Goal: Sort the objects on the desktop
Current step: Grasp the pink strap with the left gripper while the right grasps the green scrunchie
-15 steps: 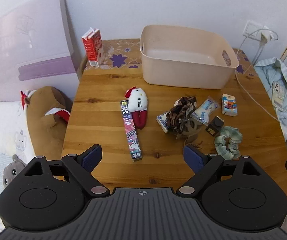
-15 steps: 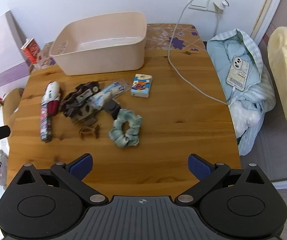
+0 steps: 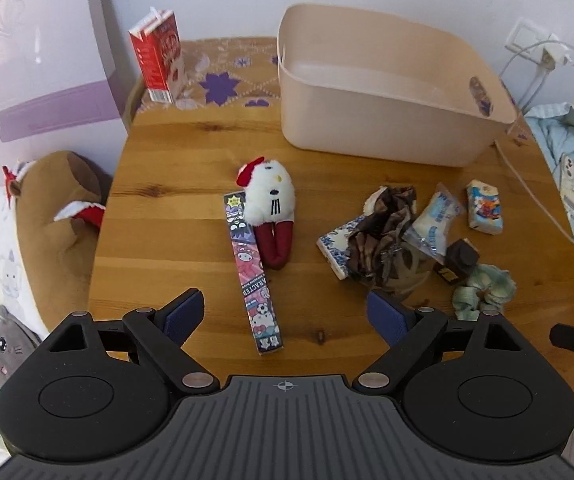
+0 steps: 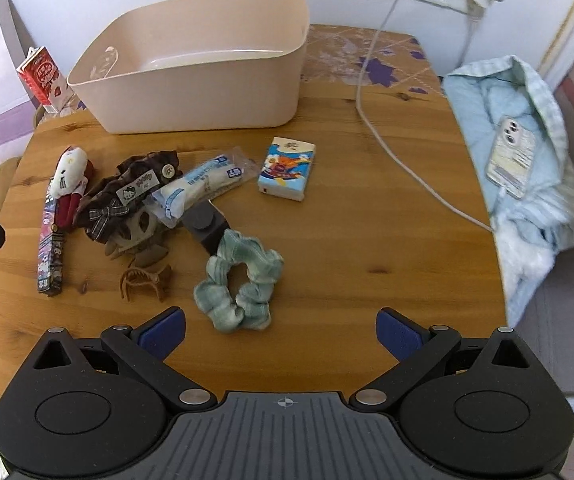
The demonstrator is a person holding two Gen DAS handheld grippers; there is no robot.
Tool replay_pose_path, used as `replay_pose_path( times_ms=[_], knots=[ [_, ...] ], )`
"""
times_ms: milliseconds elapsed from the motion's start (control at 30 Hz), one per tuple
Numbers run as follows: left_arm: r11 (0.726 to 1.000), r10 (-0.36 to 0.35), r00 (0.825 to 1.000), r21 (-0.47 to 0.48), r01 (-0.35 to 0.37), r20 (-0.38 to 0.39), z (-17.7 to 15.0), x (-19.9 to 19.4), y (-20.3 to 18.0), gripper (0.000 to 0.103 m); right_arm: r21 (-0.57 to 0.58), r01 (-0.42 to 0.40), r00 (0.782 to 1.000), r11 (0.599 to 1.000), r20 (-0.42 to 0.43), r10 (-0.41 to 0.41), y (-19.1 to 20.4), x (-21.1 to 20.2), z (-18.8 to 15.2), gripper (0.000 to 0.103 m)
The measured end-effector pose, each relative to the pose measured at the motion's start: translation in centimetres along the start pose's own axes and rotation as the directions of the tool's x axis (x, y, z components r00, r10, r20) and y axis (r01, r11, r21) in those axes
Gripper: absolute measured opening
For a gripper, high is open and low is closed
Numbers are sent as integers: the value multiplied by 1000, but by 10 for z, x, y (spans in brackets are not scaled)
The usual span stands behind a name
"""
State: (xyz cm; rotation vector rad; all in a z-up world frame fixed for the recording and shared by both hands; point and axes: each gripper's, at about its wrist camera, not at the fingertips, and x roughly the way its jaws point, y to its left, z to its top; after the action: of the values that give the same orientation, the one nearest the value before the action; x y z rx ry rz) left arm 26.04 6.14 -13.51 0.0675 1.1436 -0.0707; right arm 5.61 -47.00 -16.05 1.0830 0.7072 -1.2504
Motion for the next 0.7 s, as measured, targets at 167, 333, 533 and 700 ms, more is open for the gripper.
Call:
replay_pose_path(
  times_ms=[167, 333, 533, 700],
  knots=[
    [1000, -2, 999, -1, 2, -52, 7, 31, 2, 90, 15, 8, 999, 1000, -51, -7, 8, 36, 12, 103],
    [1000, 3, 997, -24, -5, -81, 14, 56, 5, 90, 33, 25, 995, 999, -96, -22, 16, 67, 21, 103],
    [998, 10, 994, -56, -17, -108, 16, 81, 14, 90, 67, 74, 991, 995, -112, -66, 23, 88, 27, 103],
    [997, 18, 993, -70, -26, -116, 12, 97, 18, 90, 56, 81, 991, 995, -111, -74, 28, 97, 29, 103]
  ],
)
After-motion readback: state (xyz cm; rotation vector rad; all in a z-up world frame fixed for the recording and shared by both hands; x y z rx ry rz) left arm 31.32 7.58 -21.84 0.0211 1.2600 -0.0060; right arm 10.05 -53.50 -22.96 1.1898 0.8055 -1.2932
